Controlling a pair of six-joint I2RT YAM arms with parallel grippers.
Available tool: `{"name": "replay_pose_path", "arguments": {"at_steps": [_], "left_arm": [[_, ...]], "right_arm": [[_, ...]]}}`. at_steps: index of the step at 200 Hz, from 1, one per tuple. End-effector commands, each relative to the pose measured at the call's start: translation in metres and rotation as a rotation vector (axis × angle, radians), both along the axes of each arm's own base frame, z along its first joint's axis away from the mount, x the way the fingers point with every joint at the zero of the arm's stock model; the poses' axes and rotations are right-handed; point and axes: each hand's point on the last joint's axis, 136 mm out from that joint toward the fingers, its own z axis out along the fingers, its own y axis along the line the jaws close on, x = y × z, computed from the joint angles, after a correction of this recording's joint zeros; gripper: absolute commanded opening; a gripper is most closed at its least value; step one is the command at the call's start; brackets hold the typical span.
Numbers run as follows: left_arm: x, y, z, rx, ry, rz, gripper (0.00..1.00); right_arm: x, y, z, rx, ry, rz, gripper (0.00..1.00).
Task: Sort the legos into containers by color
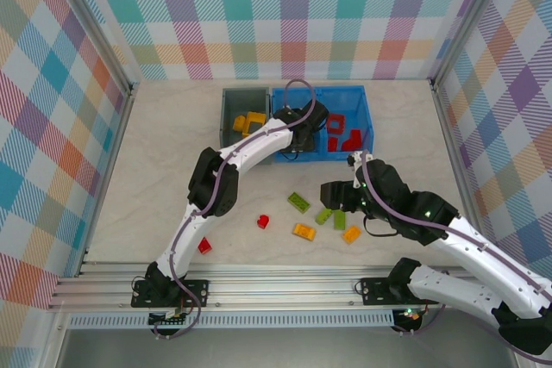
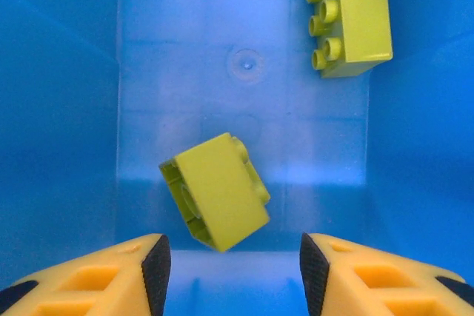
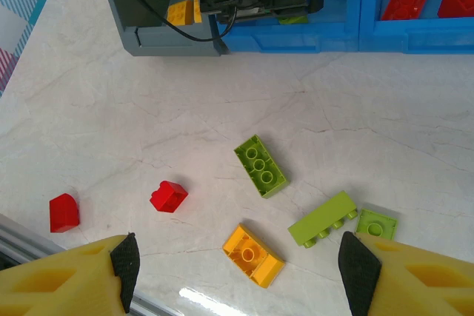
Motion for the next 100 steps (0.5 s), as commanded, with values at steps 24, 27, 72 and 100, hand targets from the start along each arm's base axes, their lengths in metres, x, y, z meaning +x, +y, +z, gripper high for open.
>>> {"name": "replay_pose_path", "arguments": {"at_steps": [24, 27, 72, 100], "left_arm": [[0.013, -0.031, 0.032, -0.105, -0.090, -0.103, 0.49], [0.013, -0.032, 0.034, -0.108, -0.093, -0.106, 0.49], [0.010, -0.027, 0.058, -0.132, -0.149, -0.099, 0.48], [0.014, -0.020, 0.059, -0.113, -0.141, -0.082, 0.39]], "right_arm": [[0.000, -0.001, -0.005, 0.013, 0.017, -0.011, 0.73], [0.000, -0.001, -0.005, 0.014, 0.017, -0.011, 0.73], [0.000, 0.000, -0.010, 0.011, 0.028, -0.009, 0.73], [-0.001, 0.000, -0.010, 0.009, 0.033, -0.006, 0.73]]}}
